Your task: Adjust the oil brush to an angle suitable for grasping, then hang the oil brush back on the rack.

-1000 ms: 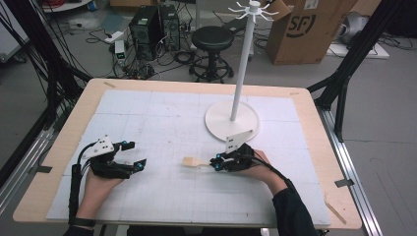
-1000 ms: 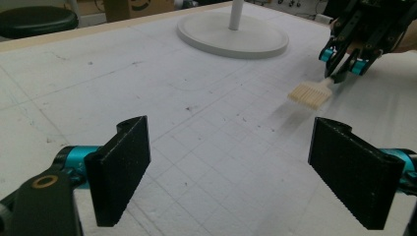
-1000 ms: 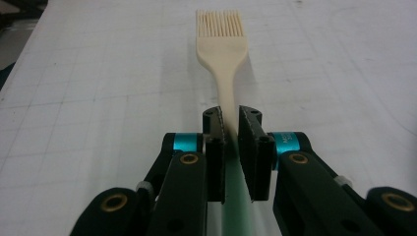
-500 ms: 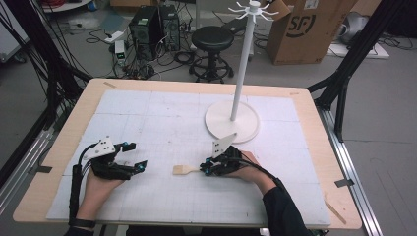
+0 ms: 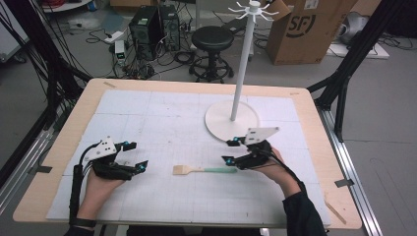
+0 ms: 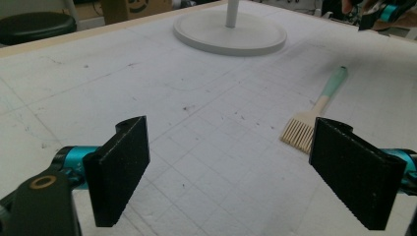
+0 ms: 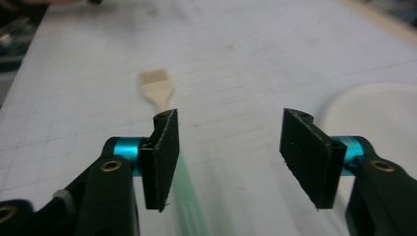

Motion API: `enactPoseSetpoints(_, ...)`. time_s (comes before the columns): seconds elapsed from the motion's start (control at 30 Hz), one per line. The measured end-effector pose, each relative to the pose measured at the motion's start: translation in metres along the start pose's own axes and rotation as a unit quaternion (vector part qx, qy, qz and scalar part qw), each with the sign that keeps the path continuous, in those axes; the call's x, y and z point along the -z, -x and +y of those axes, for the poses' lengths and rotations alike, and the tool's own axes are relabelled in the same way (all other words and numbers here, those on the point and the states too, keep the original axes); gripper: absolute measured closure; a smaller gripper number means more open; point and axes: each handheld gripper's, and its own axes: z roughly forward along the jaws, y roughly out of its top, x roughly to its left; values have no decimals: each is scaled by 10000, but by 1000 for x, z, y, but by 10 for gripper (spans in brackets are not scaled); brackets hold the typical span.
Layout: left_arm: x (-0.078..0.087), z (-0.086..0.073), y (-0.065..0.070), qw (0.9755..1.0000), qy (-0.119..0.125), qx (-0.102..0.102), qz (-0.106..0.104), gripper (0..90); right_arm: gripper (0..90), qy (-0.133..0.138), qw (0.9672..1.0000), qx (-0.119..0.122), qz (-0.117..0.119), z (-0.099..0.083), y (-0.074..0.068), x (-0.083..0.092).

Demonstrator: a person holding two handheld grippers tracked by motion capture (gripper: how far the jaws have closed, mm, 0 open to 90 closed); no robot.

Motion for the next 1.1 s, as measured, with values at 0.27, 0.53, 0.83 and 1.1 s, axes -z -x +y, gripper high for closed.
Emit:
enactPoseSetpoints(0.27, 3, 2, -3, 9996, 243, 66, 82, 144, 310, 557, 9909, -567, -1083, -38, 3, 71)
enactPoseSetpoints(0.53, 6, 12, -9, 9986, 423, 183, 240, 133, 246, 695, 9742, -1236, -1756, -76, 3, 108)
enactPoseSetpoints(0.83, 8, 10, -10, 9980, 346, 227, 469, 93, 210, 623, 9599, -1674, -2162, -97, 6, 119)
enactPoseSetpoints(1.1, 3, 10, -9, 9979, 402, 305, 415, 79, 209, 525, 9617, -1629, -2143, -98, 5, 118)
